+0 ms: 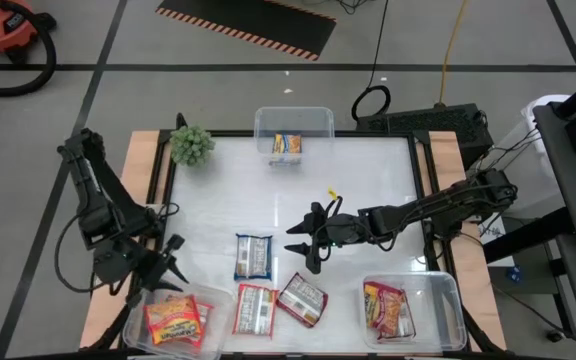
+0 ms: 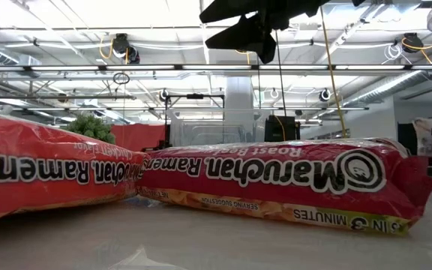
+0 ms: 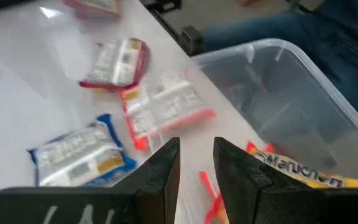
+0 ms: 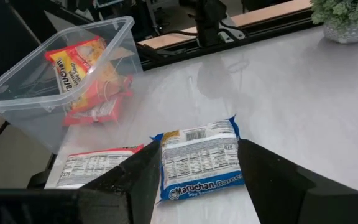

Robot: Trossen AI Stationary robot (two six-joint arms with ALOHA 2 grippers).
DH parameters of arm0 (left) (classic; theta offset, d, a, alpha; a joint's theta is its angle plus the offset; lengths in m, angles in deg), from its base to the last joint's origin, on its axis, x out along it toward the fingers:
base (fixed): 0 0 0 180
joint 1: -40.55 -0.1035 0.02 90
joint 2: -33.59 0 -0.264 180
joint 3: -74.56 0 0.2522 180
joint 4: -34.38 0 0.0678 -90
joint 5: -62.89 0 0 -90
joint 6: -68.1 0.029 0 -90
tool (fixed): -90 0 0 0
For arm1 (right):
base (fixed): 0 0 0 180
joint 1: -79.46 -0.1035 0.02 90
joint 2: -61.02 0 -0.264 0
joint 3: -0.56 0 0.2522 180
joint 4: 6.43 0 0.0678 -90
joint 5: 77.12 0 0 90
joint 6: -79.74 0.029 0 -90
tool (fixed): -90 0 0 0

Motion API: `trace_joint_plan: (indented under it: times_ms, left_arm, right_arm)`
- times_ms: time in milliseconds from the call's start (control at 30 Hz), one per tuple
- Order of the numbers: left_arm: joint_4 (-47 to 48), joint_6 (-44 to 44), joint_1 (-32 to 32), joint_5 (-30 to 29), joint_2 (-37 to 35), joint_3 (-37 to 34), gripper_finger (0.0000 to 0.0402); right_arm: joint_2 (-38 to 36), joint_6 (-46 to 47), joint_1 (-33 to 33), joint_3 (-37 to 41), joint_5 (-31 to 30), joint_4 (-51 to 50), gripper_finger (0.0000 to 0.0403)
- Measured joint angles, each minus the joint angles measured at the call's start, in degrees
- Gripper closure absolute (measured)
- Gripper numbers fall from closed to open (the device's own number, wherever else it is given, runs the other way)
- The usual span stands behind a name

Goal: Sort Maruchan noodles
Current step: Put the top orange noodle pack into the left transparent bin

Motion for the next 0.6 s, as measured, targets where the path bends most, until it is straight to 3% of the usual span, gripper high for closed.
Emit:
trace_joint_plan:
  times_ms: [200,500,600]
  left_arm:
    - [2.46,-10.57,0.82,10.24,0.98,-0.04,0.0309]
    - [0.34,-27.10,5.70,18.89,8.64,1.77,0.0391]
    - [0.59,-33.67,5.80,22.53,12.36,1.77,0.0396]
  right_arm:
    - [0.00,-0.65,-0.28,0.00,0.11,-0.91,0.0197]
    - [0.04,0.06,-0.52,1.61,0.00,-1.26,0.0197]
    - [0.04,1.28,-0.52,2.49,0.00,-1.14,0.0197]
